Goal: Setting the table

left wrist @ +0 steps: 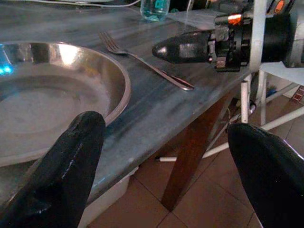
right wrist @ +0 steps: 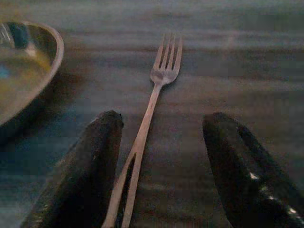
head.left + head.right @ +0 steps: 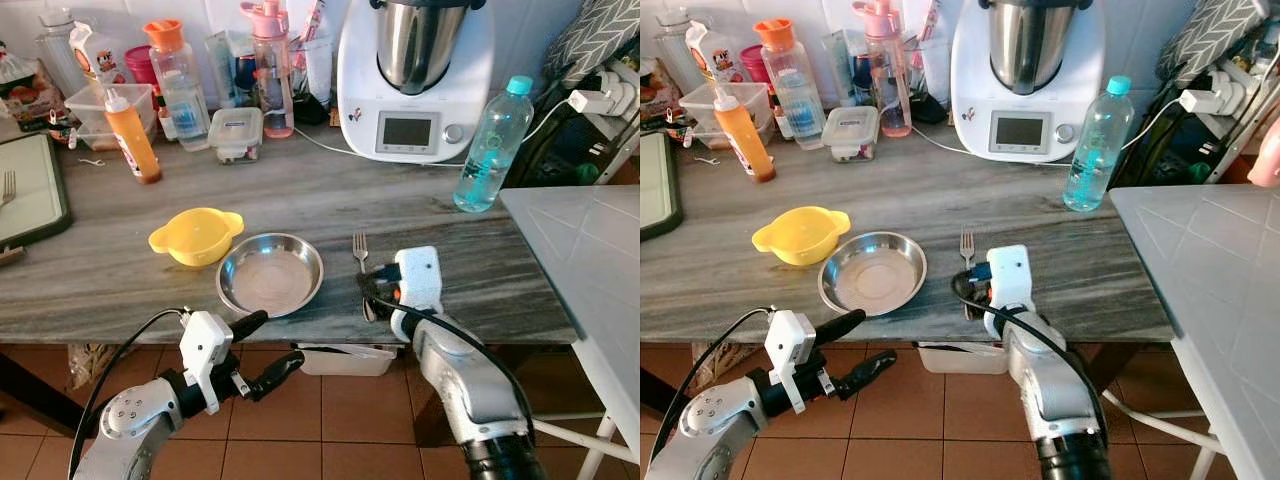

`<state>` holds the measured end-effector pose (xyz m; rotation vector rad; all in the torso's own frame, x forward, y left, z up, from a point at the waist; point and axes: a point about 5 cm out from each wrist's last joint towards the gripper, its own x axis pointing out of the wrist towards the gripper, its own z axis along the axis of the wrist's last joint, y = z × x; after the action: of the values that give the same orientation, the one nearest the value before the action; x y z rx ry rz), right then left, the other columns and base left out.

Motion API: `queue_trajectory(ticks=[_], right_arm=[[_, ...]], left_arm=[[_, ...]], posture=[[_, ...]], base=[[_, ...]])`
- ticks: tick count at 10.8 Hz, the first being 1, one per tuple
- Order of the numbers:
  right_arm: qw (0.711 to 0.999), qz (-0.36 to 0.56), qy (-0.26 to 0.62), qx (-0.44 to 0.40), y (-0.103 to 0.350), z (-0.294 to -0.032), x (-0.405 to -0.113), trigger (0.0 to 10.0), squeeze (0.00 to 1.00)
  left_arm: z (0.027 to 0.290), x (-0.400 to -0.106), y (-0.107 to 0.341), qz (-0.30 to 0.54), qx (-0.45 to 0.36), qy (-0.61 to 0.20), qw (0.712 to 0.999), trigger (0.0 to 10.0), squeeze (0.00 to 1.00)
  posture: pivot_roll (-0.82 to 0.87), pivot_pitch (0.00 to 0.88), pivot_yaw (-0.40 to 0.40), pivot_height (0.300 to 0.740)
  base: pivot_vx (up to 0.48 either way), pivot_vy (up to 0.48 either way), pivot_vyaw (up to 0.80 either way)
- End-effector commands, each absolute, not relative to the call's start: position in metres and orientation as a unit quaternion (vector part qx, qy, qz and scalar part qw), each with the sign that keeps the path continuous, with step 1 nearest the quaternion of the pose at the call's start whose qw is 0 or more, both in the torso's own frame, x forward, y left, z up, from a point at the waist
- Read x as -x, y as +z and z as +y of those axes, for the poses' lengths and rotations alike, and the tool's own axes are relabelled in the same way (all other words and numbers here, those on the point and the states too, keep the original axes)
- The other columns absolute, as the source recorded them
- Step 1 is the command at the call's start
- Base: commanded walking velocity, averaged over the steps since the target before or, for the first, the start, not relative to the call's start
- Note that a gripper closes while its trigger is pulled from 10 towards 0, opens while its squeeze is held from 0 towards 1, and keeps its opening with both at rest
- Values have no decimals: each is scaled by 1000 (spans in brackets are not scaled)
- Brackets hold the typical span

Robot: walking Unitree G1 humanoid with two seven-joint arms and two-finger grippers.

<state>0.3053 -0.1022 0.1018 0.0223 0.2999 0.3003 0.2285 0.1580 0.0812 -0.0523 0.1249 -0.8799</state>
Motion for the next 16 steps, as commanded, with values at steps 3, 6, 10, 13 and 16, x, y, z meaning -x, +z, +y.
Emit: queue_trajectory(ticks=[3, 6, 10, 13, 16], right_arm=[[978, 146, 152, -7, 104, -97, -311, 0, 0], [976, 145, 160, -8, 105, -89, -317, 8706, 0], [976, 157, 153, -17, 101, -86, -324, 10000, 0], [975, 162, 153, -16, 98, -81, -327, 10000, 0], [973, 174, 153, -14, 93, -82, -328, 10000, 0]], left_arm=[[160, -228, 84, 63, 15, -433, 899, 10000, 0], [160, -228, 84, 63, 14, -433, 899, 10000, 0], [160, -227, 84, 64, 14, -436, 897, 10000, 0], [160, -226, 85, 65, 15, -437, 897, 10000, 0], [160, -226, 85, 66, 15, -438, 896, 10000, 0]], posture=[[61, 53, 33, 740], [64, 53, 33, 740], [66, 57, 34, 740], [66, 61, 34, 740], [67, 61, 33, 740]], base=[[0, 0, 0], [0, 0, 0], [0, 0, 0], [0, 0, 0], [0, 0, 0]])
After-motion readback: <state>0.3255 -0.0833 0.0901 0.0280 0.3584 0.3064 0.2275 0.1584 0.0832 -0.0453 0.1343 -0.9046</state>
